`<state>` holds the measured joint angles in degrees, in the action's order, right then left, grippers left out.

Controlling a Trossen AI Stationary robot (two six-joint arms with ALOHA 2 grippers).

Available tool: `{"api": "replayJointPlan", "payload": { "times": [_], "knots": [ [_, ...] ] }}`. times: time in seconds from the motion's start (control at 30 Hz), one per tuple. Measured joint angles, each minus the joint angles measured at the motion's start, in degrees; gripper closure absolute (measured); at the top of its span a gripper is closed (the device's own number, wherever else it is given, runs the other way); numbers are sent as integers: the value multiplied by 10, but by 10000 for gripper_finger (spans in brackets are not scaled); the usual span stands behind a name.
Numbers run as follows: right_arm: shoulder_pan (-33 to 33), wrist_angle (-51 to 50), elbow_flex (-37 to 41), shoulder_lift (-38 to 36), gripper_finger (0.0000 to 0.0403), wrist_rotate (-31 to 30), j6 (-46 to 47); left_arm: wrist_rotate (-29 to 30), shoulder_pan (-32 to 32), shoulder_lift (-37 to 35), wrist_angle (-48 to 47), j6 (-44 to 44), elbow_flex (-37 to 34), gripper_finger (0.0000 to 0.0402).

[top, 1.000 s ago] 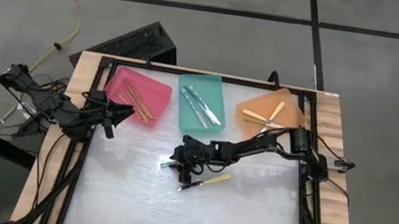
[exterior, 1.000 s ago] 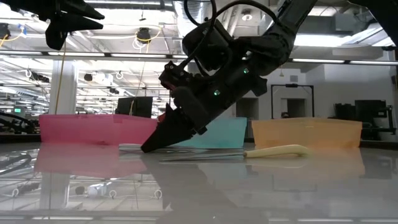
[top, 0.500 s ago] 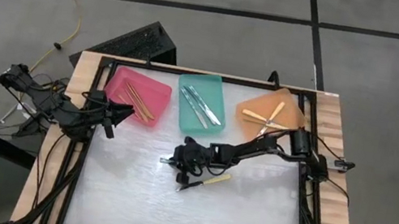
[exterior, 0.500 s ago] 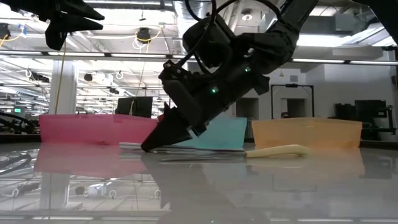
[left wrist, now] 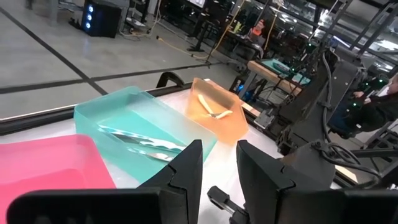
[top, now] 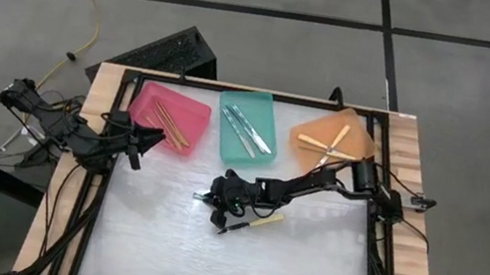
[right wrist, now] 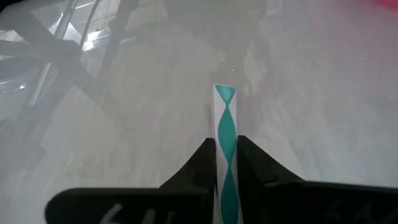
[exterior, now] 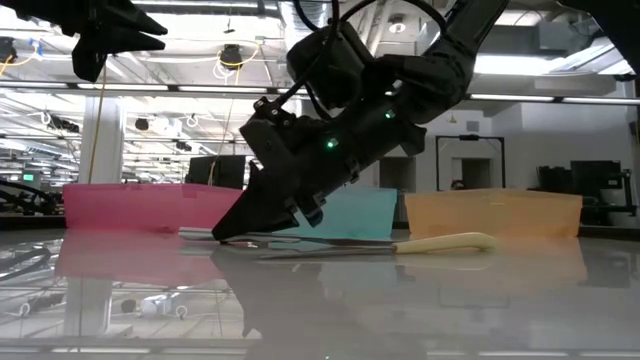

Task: Sort silverware by color (type)
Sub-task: Put the white and blue knife into the green bin

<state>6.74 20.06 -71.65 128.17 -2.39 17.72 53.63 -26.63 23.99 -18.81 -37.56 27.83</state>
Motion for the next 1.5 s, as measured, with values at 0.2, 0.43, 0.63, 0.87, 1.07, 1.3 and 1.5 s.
{"api": "replayJointPlan", "payload": {
  "times": [0.2, 0.43, 0.63, 0.87, 1.07, 1.3, 1.5],
  "knots": [
    [-4, -21, -23, 1, 353, 0, -10, 2, 0, 0, 0, 0, 0, 318],
    [-11, -62, -59, 2, 353, 0, -16, 2, 0, 0, 0, -1, 0, 318],
    [-20, -74, -88, 6, 353, -1, -16, 2, 0, 0, 0, -7, 0, 318],
    [-27, -67, -122, 5, 353, -5, -12, 2, 0, 0, 0, -12, 0, 318],
    [-27, -66, -152, 4, 353, -5, -11, 6, 0, 0, 0, -13, 0, 318],
    [-32, -138, -196, 4, 353, -6, -11, 7, 0, 0, 0, -11, 0, 318],
    [-41, -152, -221, 3, 353, -6, -11, 8, 0, 0, -4, -9, 0, 318]
  ]
}}
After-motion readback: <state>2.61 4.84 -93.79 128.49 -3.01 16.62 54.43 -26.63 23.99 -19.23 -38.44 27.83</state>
